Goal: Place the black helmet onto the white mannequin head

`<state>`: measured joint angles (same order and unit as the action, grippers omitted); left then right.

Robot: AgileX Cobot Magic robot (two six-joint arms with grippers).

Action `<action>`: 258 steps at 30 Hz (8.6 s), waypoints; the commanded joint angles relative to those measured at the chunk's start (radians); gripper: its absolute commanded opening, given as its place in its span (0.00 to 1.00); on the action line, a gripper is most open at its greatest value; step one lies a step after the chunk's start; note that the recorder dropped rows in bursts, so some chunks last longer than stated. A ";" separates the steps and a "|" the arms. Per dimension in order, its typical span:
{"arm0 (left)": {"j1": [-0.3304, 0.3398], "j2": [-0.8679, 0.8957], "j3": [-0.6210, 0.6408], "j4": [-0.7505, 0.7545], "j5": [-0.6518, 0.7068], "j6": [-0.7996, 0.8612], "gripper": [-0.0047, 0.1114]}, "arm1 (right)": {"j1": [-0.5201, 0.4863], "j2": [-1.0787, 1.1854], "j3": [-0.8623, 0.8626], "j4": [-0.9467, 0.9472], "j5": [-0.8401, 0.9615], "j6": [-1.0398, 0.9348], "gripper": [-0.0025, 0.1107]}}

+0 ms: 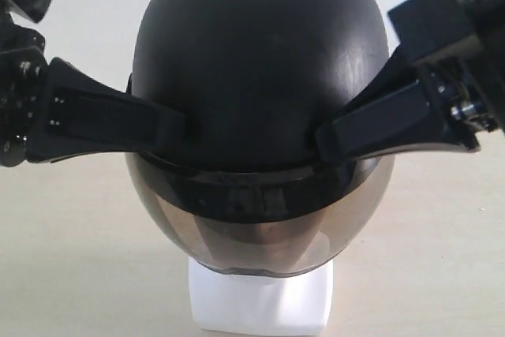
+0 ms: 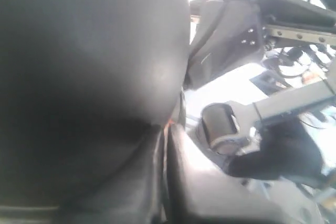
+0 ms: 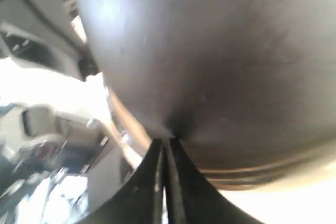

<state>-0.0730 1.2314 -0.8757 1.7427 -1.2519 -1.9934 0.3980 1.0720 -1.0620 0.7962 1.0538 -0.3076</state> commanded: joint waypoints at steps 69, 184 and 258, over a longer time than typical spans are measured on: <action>0.243 -0.054 -0.044 -0.006 0.031 -0.090 0.08 | -0.017 -0.018 0.004 -0.500 -0.218 0.385 0.02; 0.016 -1.208 0.876 -1.086 1.470 0.086 0.08 | -0.017 -0.573 0.004 -0.796 0.139 0.494 0.02; 0.089 -1.208 0.876 -1.753 1.548 1.889 0.08 | -0.017 -0.573 0.004 -0.819 0.137 0.474 0.02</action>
<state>0.0103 0.0262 -0.0027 0.0000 0.2927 -0.1106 0.3809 0.5023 -1.0620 0.0000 1.1946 0.1840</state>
